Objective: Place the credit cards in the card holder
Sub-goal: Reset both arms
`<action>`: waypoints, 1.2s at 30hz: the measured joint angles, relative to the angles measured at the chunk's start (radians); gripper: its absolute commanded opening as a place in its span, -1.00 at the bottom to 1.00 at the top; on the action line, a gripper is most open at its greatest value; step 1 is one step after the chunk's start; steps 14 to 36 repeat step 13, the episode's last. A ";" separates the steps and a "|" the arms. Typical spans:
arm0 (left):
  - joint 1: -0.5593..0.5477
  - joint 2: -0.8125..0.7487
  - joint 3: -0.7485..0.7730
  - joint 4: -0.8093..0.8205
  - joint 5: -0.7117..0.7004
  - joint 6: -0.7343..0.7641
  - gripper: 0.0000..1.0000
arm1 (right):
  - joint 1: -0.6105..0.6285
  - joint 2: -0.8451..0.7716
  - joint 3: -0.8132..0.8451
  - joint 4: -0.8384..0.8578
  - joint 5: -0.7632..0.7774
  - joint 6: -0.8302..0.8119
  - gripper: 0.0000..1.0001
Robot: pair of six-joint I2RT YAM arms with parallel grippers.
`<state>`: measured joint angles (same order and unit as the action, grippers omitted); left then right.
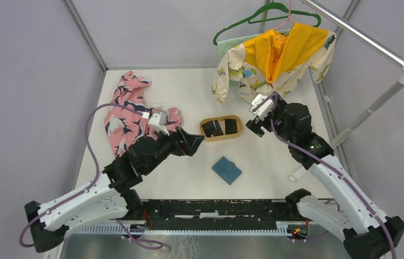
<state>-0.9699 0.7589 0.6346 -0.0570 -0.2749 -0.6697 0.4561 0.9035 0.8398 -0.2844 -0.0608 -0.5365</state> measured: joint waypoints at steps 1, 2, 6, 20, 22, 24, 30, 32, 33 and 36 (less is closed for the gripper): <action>0.000 -0.035 0.038 -0.048 -0.027 0.013 0.99 | 0.000 -0.005 0.035 -0.014 -0.006 0.019 0.96; 0.000 -0.061 0.074 -0.088 -0.051 0.024 0.99 | 0.000 -0.010 0.065 -0.020 -0.010 0.039 0.96; 0.000 -0.137 0.206 -0.246 -0.138 0.058 0.99 | 0.001 -0.047 0.141 -0.017 0.040 0.172 0.96; 0.000 -0.164 0.319 -0.426 -0.193 0.089 0.99 | -0.022 -0.106 0.157 -0.031 0.109 0.272 0.96; 0.000 -0.164 0.319 -0.426 -0.193 0.089 0.99 | -0.022 -0.106 0.157 -0.031 0.109 0.272 0.96; 0.000 -0.164 0.319 -0.426 -0.193 0.089 0.99 | -0.022 -0.106 0.157 -0.031 0.109 0.272 0.96; 0.000 -0.164 0.319 -0.426 -0.193 0.089 0.99 | -0.022 -0.106 0.157 -0.031 0.109 0.272 0.96; 0.000 -0.164 0.319 -0.426 -0.193 0.089 0.99 | -0.022 -0.106 0.157 -0.031 0.109 0.272 0.96; 0.000 -0.164 0.319 -0.426 -0.193 0.089 0.99 | -0.022 -0.106 0.157 -0.031 0.109 0.272 0.96; 0.000 -0.164 0.319 -0.426 -0.193 0.089 0.99 | -0.022 -0.106 0.157 -0.031 0.109 0.272 0.96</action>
